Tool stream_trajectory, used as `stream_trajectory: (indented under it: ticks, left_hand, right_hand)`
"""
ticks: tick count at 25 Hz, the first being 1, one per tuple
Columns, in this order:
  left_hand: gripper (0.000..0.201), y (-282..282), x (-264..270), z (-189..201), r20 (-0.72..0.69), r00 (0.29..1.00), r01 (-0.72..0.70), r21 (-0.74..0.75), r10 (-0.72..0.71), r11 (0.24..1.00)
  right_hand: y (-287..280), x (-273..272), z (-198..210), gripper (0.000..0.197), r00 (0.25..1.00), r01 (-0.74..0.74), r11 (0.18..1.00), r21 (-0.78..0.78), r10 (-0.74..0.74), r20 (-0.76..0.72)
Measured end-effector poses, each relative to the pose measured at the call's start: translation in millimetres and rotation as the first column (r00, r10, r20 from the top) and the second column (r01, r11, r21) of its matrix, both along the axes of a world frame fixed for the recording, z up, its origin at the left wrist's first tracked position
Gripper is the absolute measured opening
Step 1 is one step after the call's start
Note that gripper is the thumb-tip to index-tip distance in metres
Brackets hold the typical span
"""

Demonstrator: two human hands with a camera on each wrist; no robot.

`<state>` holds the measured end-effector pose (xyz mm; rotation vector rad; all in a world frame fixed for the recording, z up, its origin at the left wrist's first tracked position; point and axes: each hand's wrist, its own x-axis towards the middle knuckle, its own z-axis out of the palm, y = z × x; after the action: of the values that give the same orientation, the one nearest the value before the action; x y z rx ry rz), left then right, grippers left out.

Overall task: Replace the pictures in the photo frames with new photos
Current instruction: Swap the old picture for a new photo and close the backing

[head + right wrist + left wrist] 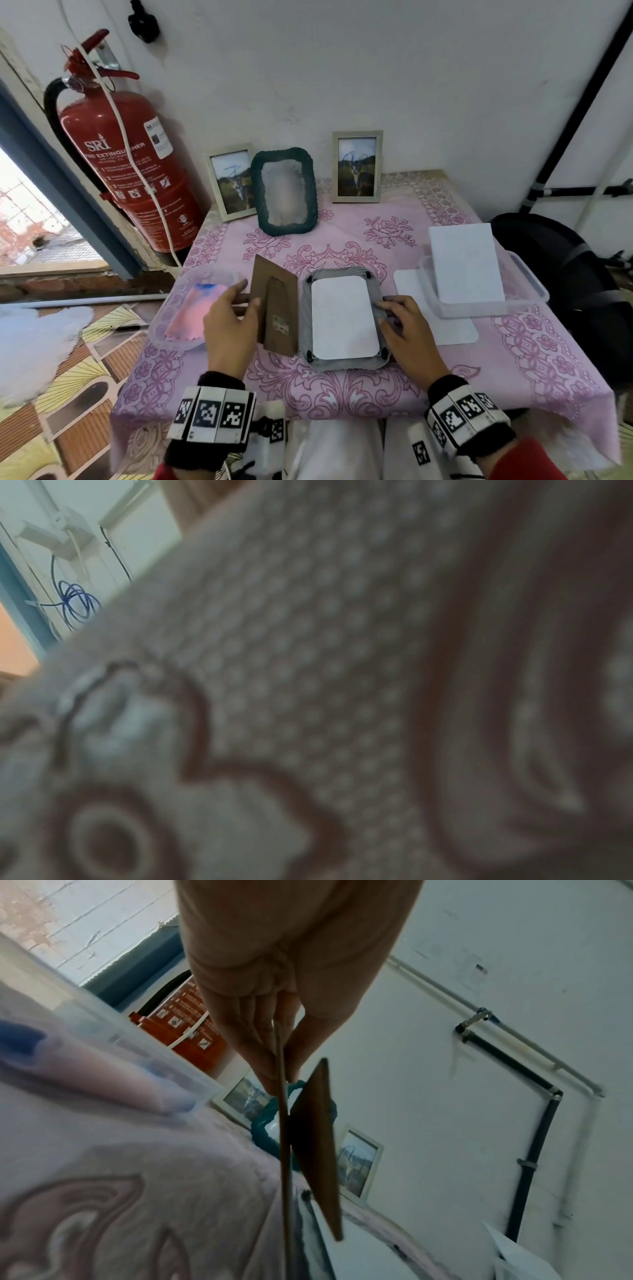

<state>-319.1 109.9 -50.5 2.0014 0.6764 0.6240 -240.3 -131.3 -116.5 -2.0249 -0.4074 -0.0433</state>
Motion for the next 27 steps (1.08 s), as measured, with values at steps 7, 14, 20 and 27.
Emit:
stream_trajectory:
  ticks: [7, 14, 20, 27]
  left_hand:
    - [0.035, -10, 8, 2, 0.19, 0.978, 0.13, -0.204, -0.091, 0.97]
    - [0.036, -45, 22, -32, 0.142, 0.973, 0.227, -0.448, -0.182, 0.865]
    - [0.036, -60, 25, -40, 0.125, 0.968, 0.25, -0.469, -0.216, 0.847]
    - [0.04, -60, 24, -49, 0.04, 0.975, 0.215, -0.395, -0.217, 0.893]
  right_hand:
    - [0, 0, -1, 0.027, 1.0, 0.007, 1.0, 0.017, -0.007, 0.01]
    - [0, -1, 2, 0.028, 1.0, 0.0, 0.999, 0.035, 0.001, -0.014]
    - [0, -1, 1, 0.028, 1.0, 0.003, 0.999, 0.048, -0.003, -0.002]
    - [0, 0, -1, 0.028, 1.0, 0.004, 0.999, 0.045, -0.004, 0.011]
